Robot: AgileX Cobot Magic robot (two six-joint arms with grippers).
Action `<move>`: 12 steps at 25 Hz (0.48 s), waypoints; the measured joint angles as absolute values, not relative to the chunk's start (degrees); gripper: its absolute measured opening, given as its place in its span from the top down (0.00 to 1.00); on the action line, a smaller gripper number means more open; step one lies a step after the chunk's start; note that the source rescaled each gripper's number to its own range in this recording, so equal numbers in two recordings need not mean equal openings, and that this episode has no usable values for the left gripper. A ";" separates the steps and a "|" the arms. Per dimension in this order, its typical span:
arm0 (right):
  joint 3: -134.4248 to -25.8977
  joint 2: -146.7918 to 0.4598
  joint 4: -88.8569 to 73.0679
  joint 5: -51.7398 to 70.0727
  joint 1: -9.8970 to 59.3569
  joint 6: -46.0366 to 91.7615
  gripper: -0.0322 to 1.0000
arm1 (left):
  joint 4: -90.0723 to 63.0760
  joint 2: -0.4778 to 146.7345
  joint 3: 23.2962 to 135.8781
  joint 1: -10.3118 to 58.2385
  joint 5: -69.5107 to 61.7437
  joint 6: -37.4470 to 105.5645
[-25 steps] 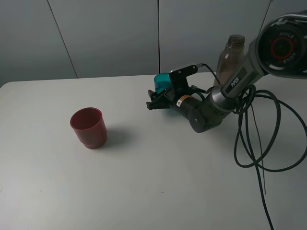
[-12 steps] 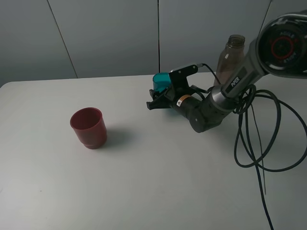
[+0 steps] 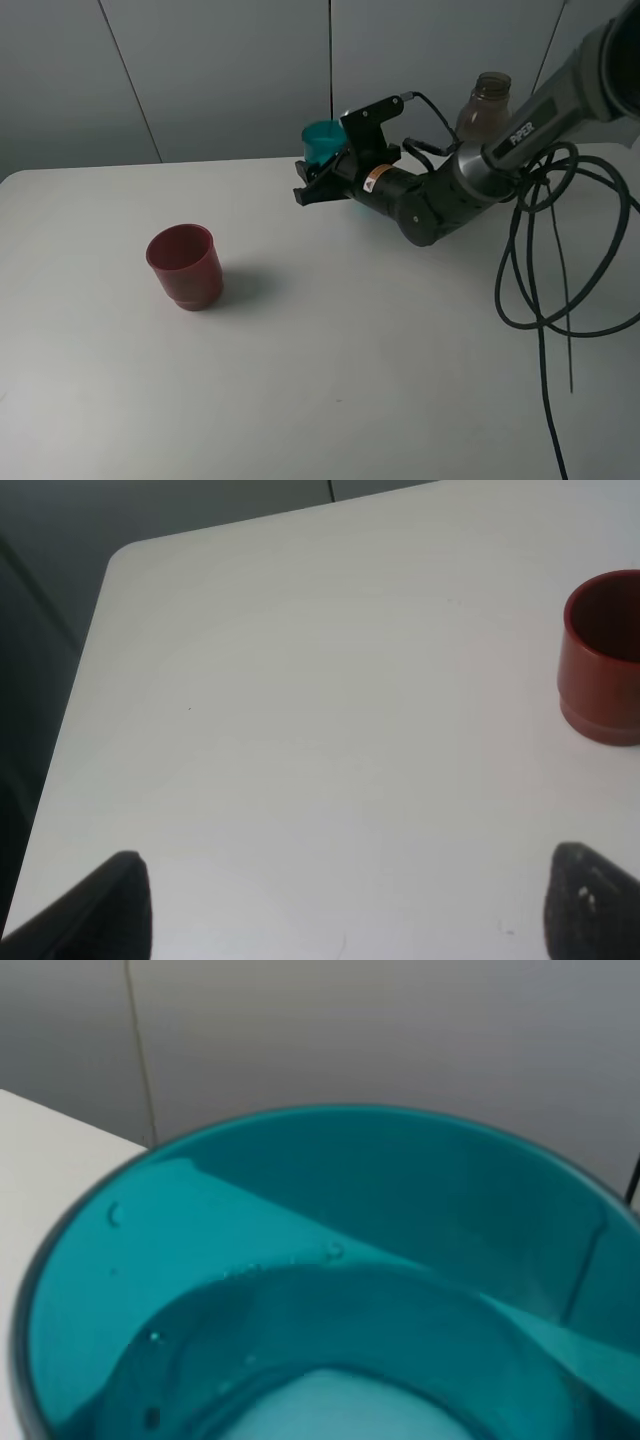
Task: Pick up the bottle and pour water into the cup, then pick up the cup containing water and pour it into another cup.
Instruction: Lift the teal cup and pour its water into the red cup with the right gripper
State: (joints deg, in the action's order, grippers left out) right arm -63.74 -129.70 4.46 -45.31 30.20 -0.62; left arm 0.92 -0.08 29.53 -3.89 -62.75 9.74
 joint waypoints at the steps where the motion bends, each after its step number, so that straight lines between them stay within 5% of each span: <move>1: -63.74 -128.98 5.34 -44.73 30.20 -1.23 0.91 | 0.92 -0.08 29.53 -3.89 -62.75 9.74; 12: -68.39 -127.64 12.57 -40.93 34.54 -5.95 0.91 | 0.92 -0.08 29.53 -3.89 -62.75 9.74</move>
State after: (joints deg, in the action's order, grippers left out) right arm -68.39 -127.64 12.57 -40.93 34.54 -5.95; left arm 0.92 -0.08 29.53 -3.89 -62.75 9.74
